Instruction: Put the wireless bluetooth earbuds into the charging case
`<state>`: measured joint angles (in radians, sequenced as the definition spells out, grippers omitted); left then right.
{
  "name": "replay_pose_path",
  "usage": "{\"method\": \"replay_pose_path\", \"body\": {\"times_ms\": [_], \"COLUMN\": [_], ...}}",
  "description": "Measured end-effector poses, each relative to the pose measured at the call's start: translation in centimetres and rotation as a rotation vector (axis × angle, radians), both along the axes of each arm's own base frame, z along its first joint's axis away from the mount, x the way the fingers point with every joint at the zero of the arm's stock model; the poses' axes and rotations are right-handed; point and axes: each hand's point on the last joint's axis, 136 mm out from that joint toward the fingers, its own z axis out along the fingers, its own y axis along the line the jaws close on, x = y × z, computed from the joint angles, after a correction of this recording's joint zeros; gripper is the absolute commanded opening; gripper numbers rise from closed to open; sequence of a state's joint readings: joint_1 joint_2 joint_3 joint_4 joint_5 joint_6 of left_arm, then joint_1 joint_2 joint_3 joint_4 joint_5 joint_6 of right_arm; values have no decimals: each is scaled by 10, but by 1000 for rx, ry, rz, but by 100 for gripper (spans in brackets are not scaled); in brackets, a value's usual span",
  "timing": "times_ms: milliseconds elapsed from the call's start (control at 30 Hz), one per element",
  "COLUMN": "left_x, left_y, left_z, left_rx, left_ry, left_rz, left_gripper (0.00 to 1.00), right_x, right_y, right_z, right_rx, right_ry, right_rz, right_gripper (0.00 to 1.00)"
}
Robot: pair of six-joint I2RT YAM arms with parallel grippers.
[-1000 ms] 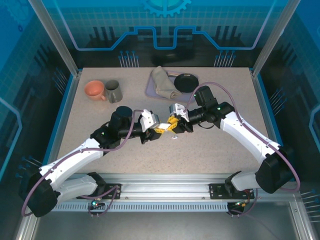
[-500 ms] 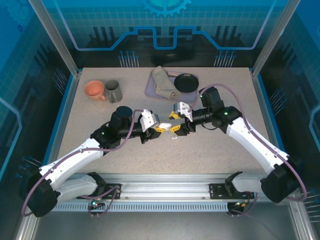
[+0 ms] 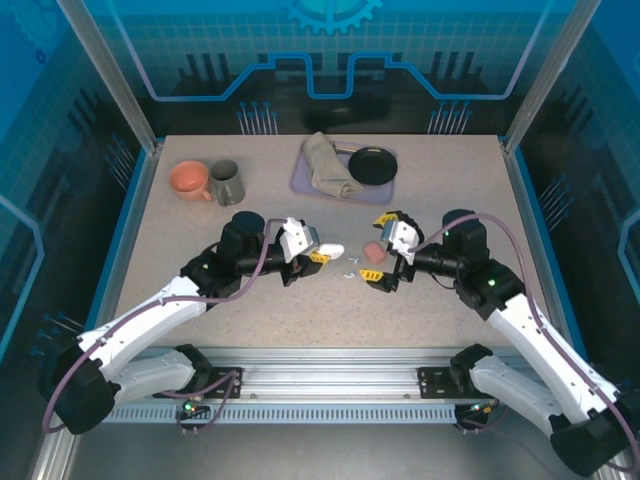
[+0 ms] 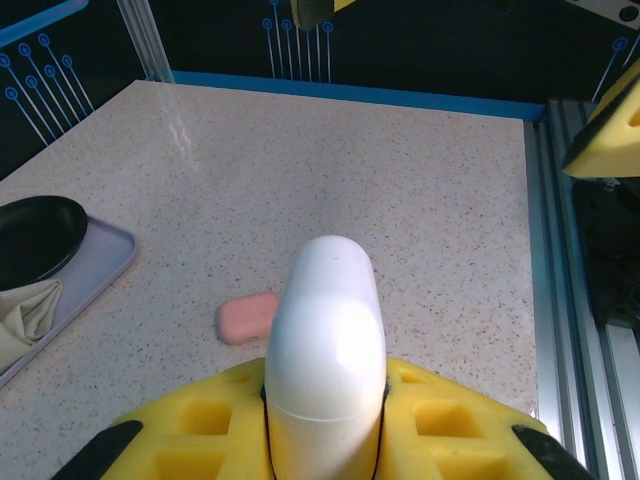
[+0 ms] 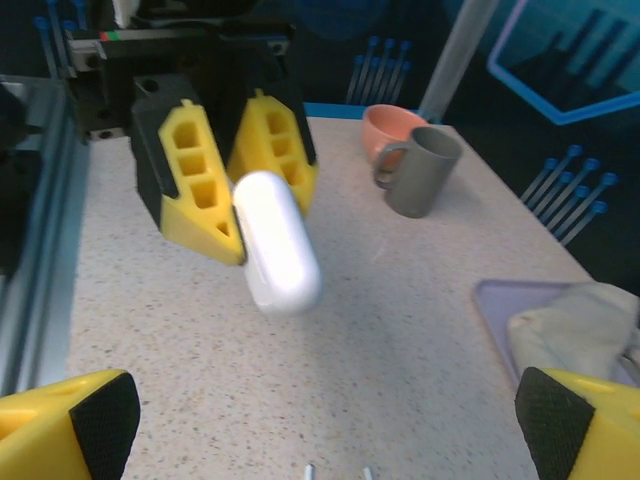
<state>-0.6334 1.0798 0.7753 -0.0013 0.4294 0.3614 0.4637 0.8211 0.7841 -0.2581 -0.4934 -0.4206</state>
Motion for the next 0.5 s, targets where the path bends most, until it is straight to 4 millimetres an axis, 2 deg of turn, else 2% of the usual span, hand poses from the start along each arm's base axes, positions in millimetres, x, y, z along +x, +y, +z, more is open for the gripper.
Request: {"method": "replay_pose_path", "body": {"times_ms": [233,500], "left_x": [-5,-9], "left_y": [-1,1], "left_z": [9,16], "left_rx": [8,15], "left_ry": [-86,-145], "left_rz": [-28,-44], "left_gripper": [10,10], "right_x": [3,-5], "right_y": [-11,2], "right_z": [-7,-16], "right_rx": [24,17], "right_ry": [24,14], "right_rz": [-90,-30], "right_gripper": [100,100]}}
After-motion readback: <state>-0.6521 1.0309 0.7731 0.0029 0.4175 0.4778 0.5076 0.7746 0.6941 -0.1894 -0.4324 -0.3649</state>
